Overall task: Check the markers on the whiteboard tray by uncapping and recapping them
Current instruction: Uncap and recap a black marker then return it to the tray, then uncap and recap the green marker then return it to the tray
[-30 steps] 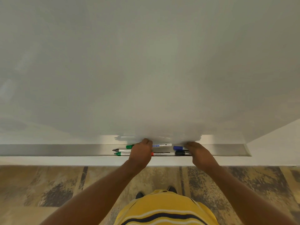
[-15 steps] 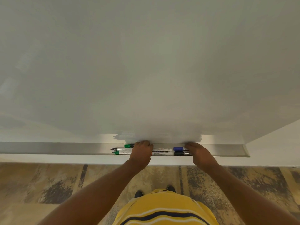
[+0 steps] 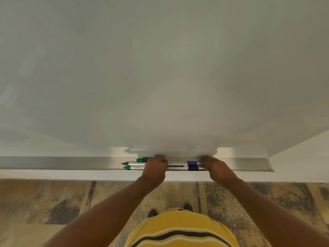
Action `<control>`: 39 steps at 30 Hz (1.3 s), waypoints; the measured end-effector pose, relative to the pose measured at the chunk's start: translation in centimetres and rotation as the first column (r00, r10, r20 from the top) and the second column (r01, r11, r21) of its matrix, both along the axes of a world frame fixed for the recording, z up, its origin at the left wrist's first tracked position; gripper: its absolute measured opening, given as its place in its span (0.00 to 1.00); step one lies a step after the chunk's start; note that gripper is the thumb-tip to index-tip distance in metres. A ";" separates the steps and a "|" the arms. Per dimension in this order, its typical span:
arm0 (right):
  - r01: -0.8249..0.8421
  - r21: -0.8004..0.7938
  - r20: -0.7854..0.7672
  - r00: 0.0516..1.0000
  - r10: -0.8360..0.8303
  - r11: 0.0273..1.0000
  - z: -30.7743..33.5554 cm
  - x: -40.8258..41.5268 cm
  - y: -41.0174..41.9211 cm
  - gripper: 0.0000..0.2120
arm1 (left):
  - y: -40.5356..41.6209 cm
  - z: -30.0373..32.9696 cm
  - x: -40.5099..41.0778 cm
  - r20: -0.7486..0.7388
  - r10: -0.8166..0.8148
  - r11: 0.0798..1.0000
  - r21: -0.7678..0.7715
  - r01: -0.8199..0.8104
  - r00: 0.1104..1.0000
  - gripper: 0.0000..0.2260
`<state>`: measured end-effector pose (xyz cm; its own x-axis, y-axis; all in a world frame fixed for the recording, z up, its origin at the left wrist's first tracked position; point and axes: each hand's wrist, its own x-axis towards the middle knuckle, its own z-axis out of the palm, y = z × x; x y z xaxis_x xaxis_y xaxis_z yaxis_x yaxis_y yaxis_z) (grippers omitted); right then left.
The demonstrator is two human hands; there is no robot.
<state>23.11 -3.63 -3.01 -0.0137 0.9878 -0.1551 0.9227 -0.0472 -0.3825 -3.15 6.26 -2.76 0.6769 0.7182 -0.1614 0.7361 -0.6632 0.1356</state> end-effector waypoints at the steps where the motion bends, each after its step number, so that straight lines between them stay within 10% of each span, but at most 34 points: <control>1: 0.007 0.006 -0.002 1.000 -0.007 1.000 0.0 -0.1 0.0 0.24 | 0.0 0.0 0.0 0.001 -0.002 1.000 -0.001 0.002 1.000 0.11; 22: -0.238 0.191 -0.089 0.962 0.258 0.952 0.9 -18.0 6.0 0.17 | 2.3 0.9 -10.4 0.224 0.245 0.969 -0.015 -0.248 0.943 0.14; 39: -0.169 0.066 0.226 0.962 0.150 0.983 0.4 -23.9 7.7 0.12 | 3.8 0.9 -14.5 0.258 0.245 0.969 -0.058 -0.239 0.935 0.14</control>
<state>-0.76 4.09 -2.59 -0.1476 0.9851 -0.0882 0.9772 0.1315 -0.1665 -17.61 10.09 -1.86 0.5039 0.8635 -0.0230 0.8103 -0.4633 0.3588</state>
